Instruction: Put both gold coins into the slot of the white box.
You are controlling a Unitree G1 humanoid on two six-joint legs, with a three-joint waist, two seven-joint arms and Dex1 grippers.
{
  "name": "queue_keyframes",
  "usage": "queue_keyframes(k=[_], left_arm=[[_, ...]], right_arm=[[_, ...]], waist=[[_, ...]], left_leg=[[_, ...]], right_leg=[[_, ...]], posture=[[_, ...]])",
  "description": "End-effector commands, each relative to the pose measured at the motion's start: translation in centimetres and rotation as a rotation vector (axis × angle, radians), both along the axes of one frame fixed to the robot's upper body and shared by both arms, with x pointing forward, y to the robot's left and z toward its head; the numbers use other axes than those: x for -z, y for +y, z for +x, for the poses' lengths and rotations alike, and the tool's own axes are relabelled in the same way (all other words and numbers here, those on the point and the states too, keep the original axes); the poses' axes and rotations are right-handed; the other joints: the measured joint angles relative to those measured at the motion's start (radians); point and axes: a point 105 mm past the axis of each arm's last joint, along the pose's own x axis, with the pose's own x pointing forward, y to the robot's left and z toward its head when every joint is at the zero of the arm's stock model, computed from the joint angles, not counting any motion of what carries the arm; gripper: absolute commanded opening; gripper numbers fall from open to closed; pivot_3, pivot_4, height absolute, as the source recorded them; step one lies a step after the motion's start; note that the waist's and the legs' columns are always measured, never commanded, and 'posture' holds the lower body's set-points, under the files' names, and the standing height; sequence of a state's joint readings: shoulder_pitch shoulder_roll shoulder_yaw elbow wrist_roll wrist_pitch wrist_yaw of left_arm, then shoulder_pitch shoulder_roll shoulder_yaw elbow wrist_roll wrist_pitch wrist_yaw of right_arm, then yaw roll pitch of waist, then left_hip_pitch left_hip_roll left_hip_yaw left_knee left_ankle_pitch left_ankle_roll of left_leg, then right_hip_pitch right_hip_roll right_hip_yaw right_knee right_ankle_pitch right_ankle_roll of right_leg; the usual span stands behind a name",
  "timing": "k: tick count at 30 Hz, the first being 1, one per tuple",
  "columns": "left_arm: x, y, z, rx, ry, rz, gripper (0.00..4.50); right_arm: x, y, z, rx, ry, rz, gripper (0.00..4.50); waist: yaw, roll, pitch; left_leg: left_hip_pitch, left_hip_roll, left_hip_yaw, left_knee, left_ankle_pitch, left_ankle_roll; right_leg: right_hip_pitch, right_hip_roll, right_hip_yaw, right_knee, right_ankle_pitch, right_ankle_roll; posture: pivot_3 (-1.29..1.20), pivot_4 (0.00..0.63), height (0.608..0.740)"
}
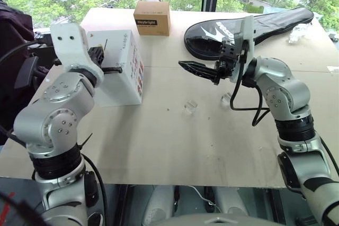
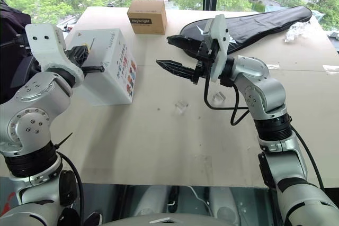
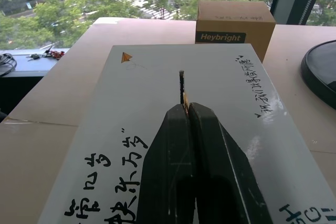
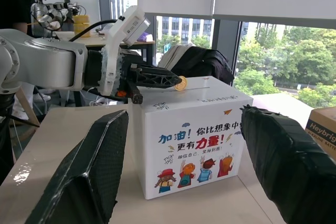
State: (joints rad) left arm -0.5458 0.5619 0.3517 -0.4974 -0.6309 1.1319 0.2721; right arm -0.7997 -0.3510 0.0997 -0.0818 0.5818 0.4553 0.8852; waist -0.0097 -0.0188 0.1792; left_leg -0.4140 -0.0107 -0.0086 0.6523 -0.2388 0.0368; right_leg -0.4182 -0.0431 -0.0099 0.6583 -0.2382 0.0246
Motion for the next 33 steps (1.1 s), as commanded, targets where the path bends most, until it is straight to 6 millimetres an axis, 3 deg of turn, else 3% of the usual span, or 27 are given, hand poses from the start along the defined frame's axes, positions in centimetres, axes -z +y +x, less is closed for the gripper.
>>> queue_keyframes(k=[1,10,16,20,21,23,25,28,33], left_arm=[[-0.1,0.4,-0.2,-0.021,0.004,0.016,0.0],[0.0,0.1,0.0,-0.004,0.007,0.01,0.0],[-1.9,-0.5,-0.1,0.04,-0.109,0.028,2.64],[-5.8,-2.2,-1.0,0.195,-0.313,0.038,2.64],[-6.8,-3.1,-1.5,0.27,-0.365,0.044,2.64],[-7.3,-7.1,-3.8,0.568,-0.421,0.054,2.64],[-5.3,-10.4,-6.6,0.831,-0.36,0.065,2.64],[-0.7,-12.4,-8.9,0.978,-0.173,0.078,2.64],[7.2,-11.8,-10.3,0.926,0.059,-0.007,2.64]], right_arm=[[-1.4,-0.3,-0.6,-0.005,-0.054,0.034,3.65],[-1.4,-0.3,-0.6,-0.003,-0.052,0.036,3.65],[-1.4,-0.3,-0.6,-0.004,-0.047,0.043,3.78],[-1.4,-1.0,-0.8,0.0,-0.031,0.059,3.78],[-1.3,-1.2,-1.0,0.001,-0.024,0.066,3.78],[-0.6,-2.4,-1.6,0.007,0.013,0.07,3.78],[1.4,-4.0,-2.0,0.048,0.055,0.018,3.78],[4.7,-6.7,-2.6,0.132,0.135,-0.016,3.78],[12.7,-11.5,-3.8,0.305,0.253,-0.209,3.78]], waist=[[0.0,0.0,0.0],[0.0,0.0,0.0],[0.001,0.0,0.0],[0.003,0.0,0.0],[0.004,0.0,0.0],[0.008,-0.001,0.0],[0.01,-0.001,-0.001],[0.007,-0.001,-0.001],[0.005,0.0,-0.001]], left_leg=[[0.0,0.0,0.0,0.0,0.0,0.0],[0.0,0.0,0.0,0.0,0.0,0.0],[0.0,-0.001,0.0,0.001,0.0,0.0],[-0.002,-0.001,0.0,0.001,0.0,0.0],[-0.002,-0.001,0.0,0.001,0.0,0.0],[-0.002,-0.001,0.0,0.001,0.0,0.0],[-0.003,-0.001,0.0,0.001,0.0,0.0],[-0.002,-0.001,0.001,0.0,-0.001,0.001],[0.0,-0.001,0.001,-0.001,-0.001,0.002]], right_leg=[[0.0,0.0,0.0,0.0,0.0,0.0],[0.0,0.0,0.0,0.001,0.0,0.0],[0.0,-0.001,0.0,0.001,0.0,0.0],[-0.001,-0.001,0.0,0.001,0.0,0.0],[-0.001,-0.001,0.0,0.001,0.0,0.0],[-0.001,-0.001,-0.001,0.0,0.0,0.0],[-0.001,-0.002,-0.001,-0.002,0.0,0.0],[0.001,-0.003,0.0,-0.007,0.0,0.0],[0.002,-0.002,0.001,-0.005,-0.001,0.0]], posture=[[0.0,0.15,0.74],[0.0,0.15,0.74],[0.0,0.15,0.74],[0.0,0.15,0.74],[0.0,0.15,0.74],[0.0,0.15,0.74],[0.0,0.15,0.74],[0.0,0.15,0.74],[0.0,0.15,0.74]])
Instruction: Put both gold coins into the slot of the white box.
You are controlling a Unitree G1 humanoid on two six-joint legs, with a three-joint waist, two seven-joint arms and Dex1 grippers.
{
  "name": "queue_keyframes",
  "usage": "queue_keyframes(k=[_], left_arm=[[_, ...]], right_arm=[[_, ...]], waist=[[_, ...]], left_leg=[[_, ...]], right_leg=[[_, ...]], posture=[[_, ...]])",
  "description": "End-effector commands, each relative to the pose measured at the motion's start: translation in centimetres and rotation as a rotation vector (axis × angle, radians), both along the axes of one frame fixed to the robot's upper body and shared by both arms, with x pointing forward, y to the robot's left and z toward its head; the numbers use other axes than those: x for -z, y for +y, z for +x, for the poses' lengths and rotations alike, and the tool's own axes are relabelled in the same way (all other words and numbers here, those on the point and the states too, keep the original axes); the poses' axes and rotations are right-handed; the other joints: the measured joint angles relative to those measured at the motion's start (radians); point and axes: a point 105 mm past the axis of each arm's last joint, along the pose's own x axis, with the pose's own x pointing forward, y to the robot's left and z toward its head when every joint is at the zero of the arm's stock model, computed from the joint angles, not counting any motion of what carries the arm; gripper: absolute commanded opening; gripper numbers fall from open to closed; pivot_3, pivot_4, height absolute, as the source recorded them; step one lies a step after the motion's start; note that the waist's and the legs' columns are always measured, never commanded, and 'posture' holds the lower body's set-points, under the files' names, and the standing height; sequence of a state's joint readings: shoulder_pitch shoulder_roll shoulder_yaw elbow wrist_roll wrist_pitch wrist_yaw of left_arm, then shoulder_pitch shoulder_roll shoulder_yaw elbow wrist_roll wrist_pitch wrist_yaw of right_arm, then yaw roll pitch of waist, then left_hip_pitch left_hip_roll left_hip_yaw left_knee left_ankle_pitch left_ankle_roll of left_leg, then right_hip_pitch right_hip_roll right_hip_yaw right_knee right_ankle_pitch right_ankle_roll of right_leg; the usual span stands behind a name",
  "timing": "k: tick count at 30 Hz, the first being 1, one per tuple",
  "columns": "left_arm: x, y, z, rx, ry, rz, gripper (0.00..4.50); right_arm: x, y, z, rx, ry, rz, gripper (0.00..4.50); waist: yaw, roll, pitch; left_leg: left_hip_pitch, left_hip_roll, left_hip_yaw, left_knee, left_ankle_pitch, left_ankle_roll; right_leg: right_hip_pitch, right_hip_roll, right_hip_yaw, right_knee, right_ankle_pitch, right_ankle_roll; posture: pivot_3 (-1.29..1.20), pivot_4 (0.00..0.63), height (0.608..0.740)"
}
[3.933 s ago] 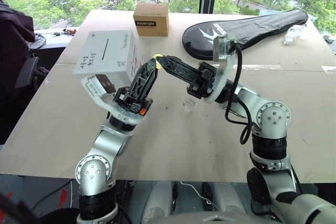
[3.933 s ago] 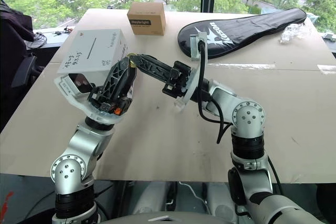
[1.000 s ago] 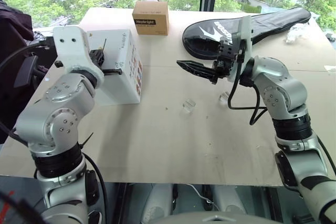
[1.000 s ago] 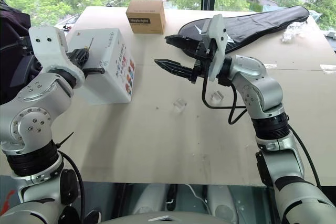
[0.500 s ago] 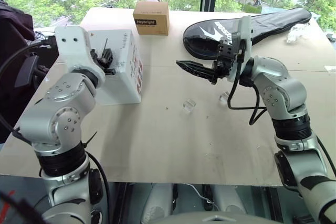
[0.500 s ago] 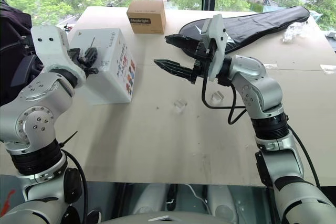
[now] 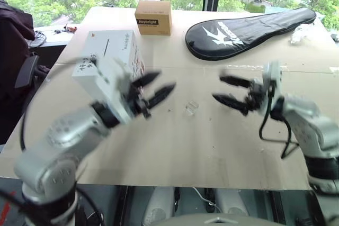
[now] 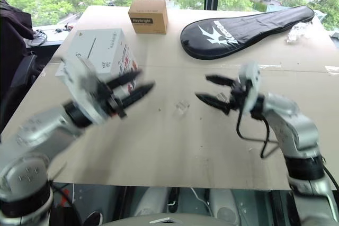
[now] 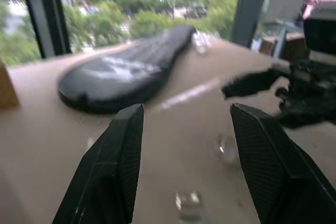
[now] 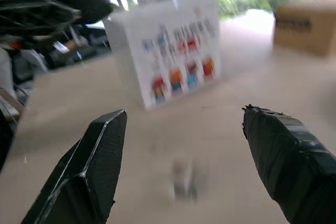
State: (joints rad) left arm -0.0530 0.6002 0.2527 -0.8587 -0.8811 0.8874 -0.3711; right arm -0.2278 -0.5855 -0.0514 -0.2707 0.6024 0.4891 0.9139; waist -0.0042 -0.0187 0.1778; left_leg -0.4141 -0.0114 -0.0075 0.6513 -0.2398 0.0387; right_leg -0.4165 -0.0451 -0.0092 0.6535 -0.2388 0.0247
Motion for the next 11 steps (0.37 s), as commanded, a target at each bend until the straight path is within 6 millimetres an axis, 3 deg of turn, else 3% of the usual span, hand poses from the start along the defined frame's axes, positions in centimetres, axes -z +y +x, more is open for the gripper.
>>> queue_keyframes(k=[1,5,11], left_arm=[[3.0,0.6,-0.6,-0.049,0.032,-0.001,2.64],[7.9,1.6,-1.0,-0.103,0.107,0.04,2.64],[10.1,2.1,-1.7,-0.109,0.099,0.053,2.64]], right_arm=[[2.4,-2.3,-1.0,0.057,-0.059,-0.098,3.78],[5.4,-4.1,-1.8,0.114,-0.055,-0.136,3.78],[6.6,-5.1,-1.7,0.159,-0.109,-0.148,3.78]], waist=[[0.0,0.0,0.0],[0.003,0.002,-0.001],[0.003,0.002,-0.002]], left_leg=[[0.001,0.0,0.0,0.0,-0.002,0.003],[0.01,0.0,0.002,0.002,-0.002,0.004],[0.015,0.002,0.006,0.003,-0.001,0.005]], right_leg=[[0.001,0.0,0.0,0.003,0.0,0.0],[0.008,0.001,0.002,0.004,-0.002,-0.004],[0.012,0.0,0.004,0.004,-0.003,-0.004]], posture=[[0.0,0.15,0.74],[0.0,0.15,0.74],[0.0,0.15,0.74]])
